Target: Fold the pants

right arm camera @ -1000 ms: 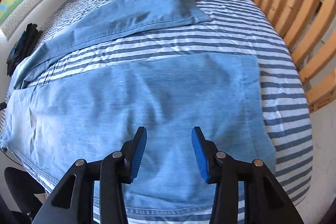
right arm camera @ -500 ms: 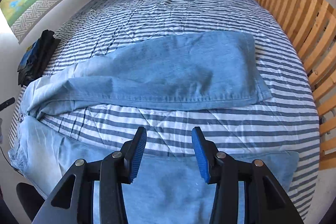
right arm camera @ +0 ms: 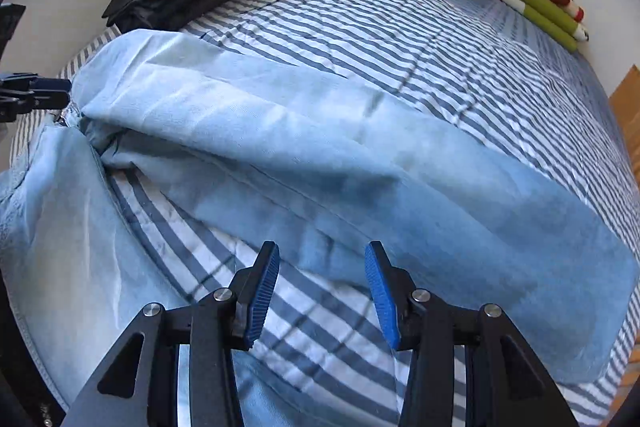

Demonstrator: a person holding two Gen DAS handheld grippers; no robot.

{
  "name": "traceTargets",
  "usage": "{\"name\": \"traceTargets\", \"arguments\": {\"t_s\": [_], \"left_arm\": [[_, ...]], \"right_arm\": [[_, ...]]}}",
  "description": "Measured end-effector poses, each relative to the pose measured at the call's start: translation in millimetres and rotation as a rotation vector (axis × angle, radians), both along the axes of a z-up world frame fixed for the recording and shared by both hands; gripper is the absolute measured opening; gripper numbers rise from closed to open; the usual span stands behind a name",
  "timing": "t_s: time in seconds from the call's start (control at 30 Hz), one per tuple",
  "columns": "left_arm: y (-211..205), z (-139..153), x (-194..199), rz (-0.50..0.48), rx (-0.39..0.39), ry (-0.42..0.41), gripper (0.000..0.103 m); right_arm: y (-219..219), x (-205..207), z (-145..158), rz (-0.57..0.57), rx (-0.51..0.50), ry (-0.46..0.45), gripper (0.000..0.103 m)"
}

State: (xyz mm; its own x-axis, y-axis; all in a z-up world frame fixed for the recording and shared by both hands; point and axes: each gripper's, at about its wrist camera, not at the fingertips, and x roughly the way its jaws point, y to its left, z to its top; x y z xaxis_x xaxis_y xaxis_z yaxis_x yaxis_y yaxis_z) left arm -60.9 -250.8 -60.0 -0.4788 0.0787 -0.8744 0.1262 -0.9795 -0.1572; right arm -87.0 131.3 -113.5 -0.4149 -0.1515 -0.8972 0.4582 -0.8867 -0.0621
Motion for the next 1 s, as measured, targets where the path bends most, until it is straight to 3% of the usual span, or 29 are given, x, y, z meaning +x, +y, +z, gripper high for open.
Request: {"name": "traceTargets", "arguments": {"t_s": [0.1, 0.2, 0.27, 0.33, 0.4, 0.43, 0.47, 0.6, 0.73, 0.8, 0.83, 0.87, 0.9, 1.0], "left_arm": [[-38.7, 1.9, 11.9, 0.09, 0.013, 0.017, 0.045], [-83.6, -0.7, 26.4, 0.217, 0.079, 0.034, 0.046], [-112.3, -6.5, 33.2, 0.297, 0.126, 0.043, 0.05], [-135.3, -15.0, 33.7, 0.349, 0.157, 0.035, 0.061], [-153.6, -25.0, 29.9, 0.388, 0.189, 0.021, 0.064], [-161.5, -28.7, 27.2, 0.403, 0.21, 0.02, 0.065], [-170.7, -30.3, 25.9, 0.419, 0.227, 0.022, 0.065], [-193.2, -37.2, 1.3, 0.46, 0.236, 0.038, 0.078], [-210.8, -53.1, -24.9, 0.504, 0.25, 0.011, 0.078], [-213.4, -59.6, -32.8, 0.504, 0.256, 0.011, 0.07], [-212.2, -61.4, -36.6, 0.496, 0.252, 0.013, 0.041], [-210.6, -63.5, -39.6, 0.501, 0.238, 0.002, 0.022], [-208.5, -65.1, -41.7, 0.508, 0.215, -0.006, 0.012], [-201.6, -54.8, -39.6, 0.515, 0.168, 0.047, 0.011]], "right_arm": [[-20.1, -12.9, -3.5, 0.028, 0.047, 0.039, 0.041], [-36.0, -21.3, -9.7, 0.084, 0.082, 0.036, 0.041], [-43.2, -26.4, -18.4, 0.098, 0.108, 0.016, 0.041], [-47.4, -30.8, -25.0, 0.093, 0.134, 0.016, 0.041], [-45.6, -35.3, -25.8, 0.071, 0.112, -0.002, 0.034], [-43.7, -36.8, -23.9, 0.055, 0.103, -0.006, 0.016], [-41.3, -37.4, -21.8, 0.043, 0.097, -0.013, 0.008], [-40.5, -27.9, -8.5, 0.062, 0.108, 0.006, 0.002], [-45.1, -13.7, 2.7, 0.092, 0.141, 0.043, 0.002], [-44.9, -9.8, 7.8, 0.089, 0.137, 0.048, 0.002], [-44.1, -8.3, 10.3, 0.089, 0.133, 0.051, 0.002], [-43.4, -7.4, 12.5, 0.086, 0.131, 0.055, 0.002], [-43.1, -7.0, 14.2, 0.083, 0.13, 0.06, 0.002], [-44.9, -9.1, 15.3, 0.078, 0.148, 0.073, 0.002]]}}
